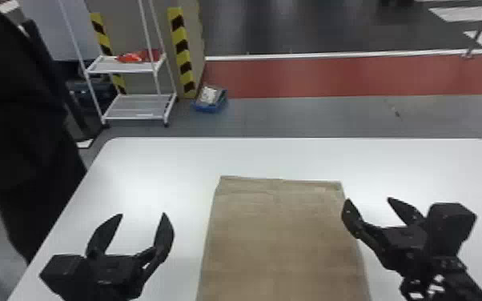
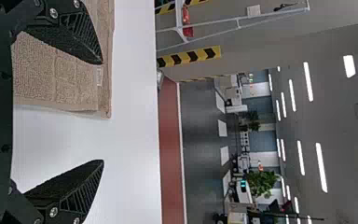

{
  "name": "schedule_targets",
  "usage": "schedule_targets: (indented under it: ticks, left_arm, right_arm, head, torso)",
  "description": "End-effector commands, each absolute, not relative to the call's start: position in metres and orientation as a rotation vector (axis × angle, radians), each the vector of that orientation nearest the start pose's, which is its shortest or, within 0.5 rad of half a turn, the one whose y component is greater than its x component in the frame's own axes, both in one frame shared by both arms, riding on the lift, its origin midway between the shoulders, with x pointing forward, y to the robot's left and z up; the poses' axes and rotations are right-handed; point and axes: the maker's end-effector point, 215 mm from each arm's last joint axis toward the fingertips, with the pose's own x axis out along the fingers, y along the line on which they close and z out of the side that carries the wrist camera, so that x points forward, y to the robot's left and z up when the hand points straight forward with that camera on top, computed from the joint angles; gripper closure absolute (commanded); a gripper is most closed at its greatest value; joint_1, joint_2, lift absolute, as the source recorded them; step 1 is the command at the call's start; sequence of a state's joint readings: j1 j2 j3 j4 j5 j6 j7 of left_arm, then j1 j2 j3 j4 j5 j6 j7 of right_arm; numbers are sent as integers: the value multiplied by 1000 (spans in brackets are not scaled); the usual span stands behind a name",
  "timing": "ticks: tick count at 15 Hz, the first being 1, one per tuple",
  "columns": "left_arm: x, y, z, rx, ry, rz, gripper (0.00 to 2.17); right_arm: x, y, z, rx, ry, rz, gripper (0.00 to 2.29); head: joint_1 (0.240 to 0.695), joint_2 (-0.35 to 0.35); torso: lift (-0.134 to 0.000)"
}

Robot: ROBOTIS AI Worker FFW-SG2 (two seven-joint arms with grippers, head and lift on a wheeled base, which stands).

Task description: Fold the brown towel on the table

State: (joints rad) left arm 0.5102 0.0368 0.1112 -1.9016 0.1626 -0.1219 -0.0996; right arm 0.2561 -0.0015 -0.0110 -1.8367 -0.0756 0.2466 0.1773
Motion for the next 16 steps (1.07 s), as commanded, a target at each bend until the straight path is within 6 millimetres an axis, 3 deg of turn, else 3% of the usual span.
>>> schedule_targets:
  ticks: [1,5,8,11,16]
  left_arm:
    - [434,281,-380,-78,50,7,80]
    - [436,281,-382,-76,54,4,80]
    - [438,280,-384,-78,61,2,83]
    - [442,279,-385,-79,61,-2,83]
    - [443,278,-389,-81,67,-4,83]
  right_arm:
    - [538,-184,-420,113,300,206,140]
    - [568,-163,-439,137,388,288,140]
    - [578,-149,-453,143,438,333,144]
    - [581,-145,-471,143,479,349,211]
    - [578,-133,-472,137,482,380,343]
  head:
    - [695,102]
    - [695,117]
    - [695,133]
    - [695,140]
    - [695,146]
  torso:
    - [-113]
    - [-113]
    - [-113]
    - [-113]
    - [-113]
